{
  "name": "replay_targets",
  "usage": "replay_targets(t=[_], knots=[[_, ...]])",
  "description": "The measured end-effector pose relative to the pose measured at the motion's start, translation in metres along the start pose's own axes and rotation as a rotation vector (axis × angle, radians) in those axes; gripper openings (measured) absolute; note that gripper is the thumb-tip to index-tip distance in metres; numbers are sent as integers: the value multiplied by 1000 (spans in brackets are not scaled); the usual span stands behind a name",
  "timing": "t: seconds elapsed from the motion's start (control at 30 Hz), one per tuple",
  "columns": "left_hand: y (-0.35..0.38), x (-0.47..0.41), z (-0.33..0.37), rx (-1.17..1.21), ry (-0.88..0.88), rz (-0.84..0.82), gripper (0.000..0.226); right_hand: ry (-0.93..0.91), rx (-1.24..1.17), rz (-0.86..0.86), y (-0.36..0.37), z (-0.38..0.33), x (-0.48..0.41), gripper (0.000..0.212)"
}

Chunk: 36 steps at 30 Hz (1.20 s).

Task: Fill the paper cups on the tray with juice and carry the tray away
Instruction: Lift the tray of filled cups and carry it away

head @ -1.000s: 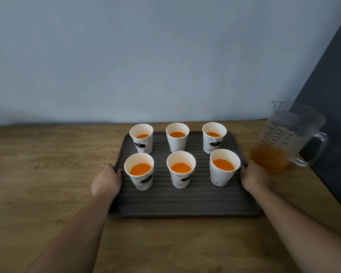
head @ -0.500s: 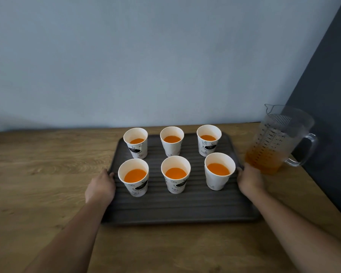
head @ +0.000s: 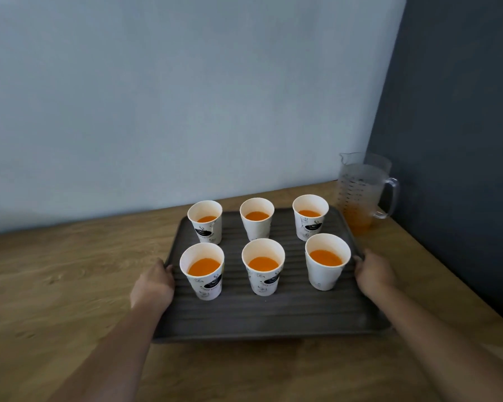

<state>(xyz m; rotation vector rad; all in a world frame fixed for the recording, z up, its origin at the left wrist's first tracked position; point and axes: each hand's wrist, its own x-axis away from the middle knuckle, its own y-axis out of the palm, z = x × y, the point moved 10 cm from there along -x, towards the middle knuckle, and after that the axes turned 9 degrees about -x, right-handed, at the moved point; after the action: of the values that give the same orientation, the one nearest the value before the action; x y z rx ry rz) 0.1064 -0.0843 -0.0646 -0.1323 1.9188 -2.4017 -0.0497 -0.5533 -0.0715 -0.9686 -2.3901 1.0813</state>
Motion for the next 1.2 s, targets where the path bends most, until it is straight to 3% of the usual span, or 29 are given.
replay_targets(t=[0.17, 0.4, 0.67, 0.8, 1.2], knots=[[-7, 44, 17, -11, 42, 6, 32, 24, 26, 25, -45, 37, 48, 29], [-1, 129, 41, -19, 125, -28, 34, 12, 38, 98, -123, 99, 130, 18], [11, 222, 97, -26, 275, -88, 41, 177, 17, 173, -198, 204, 217, 24], [21, 255, 144, -32, 408, -112, 43, 279, 4, 237, -237, 249, 249, 17], [52, 352, 319, 59, 799, -196, 33, 578, 101, 555, -347, 358, 365, 27]])
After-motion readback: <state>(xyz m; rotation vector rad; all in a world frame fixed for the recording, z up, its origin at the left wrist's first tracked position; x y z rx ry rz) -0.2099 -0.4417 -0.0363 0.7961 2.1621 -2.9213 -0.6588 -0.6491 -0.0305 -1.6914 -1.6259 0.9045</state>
